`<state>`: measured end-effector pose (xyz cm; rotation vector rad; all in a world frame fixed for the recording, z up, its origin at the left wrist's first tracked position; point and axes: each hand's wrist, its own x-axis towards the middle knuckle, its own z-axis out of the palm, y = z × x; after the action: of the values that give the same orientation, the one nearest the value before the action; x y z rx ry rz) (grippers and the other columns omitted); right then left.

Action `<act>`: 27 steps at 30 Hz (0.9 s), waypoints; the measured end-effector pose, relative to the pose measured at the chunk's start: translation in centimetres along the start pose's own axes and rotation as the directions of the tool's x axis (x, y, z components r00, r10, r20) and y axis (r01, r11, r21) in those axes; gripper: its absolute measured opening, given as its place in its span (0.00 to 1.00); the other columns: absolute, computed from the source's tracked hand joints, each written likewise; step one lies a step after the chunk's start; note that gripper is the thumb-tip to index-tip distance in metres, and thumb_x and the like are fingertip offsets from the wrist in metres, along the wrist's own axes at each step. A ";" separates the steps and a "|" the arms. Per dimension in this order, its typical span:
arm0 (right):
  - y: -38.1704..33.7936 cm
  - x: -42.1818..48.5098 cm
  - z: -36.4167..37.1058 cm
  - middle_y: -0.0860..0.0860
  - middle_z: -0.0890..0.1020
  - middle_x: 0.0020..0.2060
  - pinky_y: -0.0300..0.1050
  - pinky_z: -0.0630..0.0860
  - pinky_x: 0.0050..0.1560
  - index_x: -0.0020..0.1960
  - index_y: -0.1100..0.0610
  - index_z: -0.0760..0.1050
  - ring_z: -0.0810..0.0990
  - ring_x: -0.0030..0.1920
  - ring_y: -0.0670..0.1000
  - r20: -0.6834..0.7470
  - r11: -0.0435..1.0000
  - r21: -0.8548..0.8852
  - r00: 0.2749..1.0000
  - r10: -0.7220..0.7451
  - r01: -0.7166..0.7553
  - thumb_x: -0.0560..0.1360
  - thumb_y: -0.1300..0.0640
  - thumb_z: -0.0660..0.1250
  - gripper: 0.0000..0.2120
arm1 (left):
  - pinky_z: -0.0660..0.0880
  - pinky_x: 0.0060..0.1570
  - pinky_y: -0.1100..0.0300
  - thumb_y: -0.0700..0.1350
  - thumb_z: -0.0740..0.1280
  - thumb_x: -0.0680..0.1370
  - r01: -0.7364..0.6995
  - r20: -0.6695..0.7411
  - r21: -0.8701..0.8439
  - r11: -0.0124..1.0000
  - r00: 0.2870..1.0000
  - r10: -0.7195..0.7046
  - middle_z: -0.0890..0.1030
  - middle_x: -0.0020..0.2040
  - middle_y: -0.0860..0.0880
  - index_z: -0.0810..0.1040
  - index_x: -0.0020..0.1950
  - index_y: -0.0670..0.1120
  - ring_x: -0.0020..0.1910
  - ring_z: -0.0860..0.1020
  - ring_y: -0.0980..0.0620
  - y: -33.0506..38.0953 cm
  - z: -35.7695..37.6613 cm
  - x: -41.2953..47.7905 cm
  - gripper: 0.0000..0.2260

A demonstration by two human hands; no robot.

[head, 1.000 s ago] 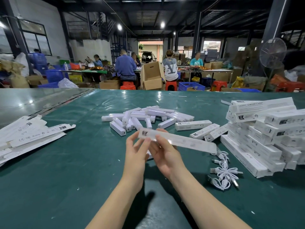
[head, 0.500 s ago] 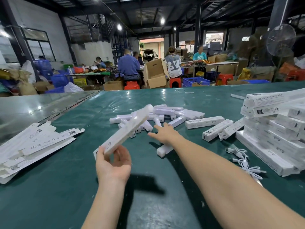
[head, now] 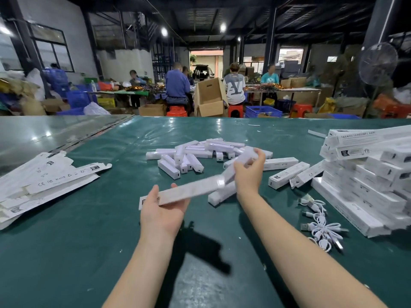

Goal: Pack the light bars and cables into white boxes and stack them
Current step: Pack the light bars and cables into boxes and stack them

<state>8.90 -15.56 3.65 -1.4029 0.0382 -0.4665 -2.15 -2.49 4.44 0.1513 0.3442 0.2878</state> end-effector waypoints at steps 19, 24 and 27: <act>-1.8 -4.7 -7.6 0.51 0.82 0.37 0.35 0.72 0.22 0.52 0.55 0.79 0.80 0.29 0.51 0.963 0.813 -0.072 0.171 0.206 -0.577 0.49 0.54 0.83 0.32 | 0.74 0.26 0.69 0.55 0.67 0.74 -0.019 -0.008 0.116 0.993 1.000 0.020 0.74 0.23 0.54 0.68 0.38 0.48 0.18 0.72 0.59 -1.2 0.2 -0.7 0.15; -1.7 -5.0 -7.0 0.55 0.80 0.34 0.35 0.73 0.22 0.44 0.51 0.83 0.80 0.28 0.51 0.953 0.902 -0.189 0.148 0.264 -0.389 0.57 0.59 0.70 0.15 | 0.75 0.35 0.63 0.56 0.69 0.73 0.037 -0.036 0.055 0.998 0.999 -0.035 0.74 0.24 0.54 0.67 0.40 0.48 0.18 0.72 0.58 -1.3 -0.1 -0.3 0.15; -1.5 -4.9 -6.9 0.55 0.81 0.33 0.36 0.72 0.22 0.43 0.52 0.83 0.80 0.28 0.51 0.951 0.913 -0.180 0.173 0.256 -0.365 0.57 0.59 0.70 0.15 | 0.72 0.34 0.60 0.56 0.67 0.75 0.038 -0.069 0.181 0.983 0.997 -0.026 0.72 0.22 0.53 0.66 0.36 0.46 0.18 0.72 0.56 -1.5 -0.1 -0.4 0.17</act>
<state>1.99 -20.51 2.61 -1.3237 -0.7214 0.8574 -2.16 -4.04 4.22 0.3170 0.4385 0.2291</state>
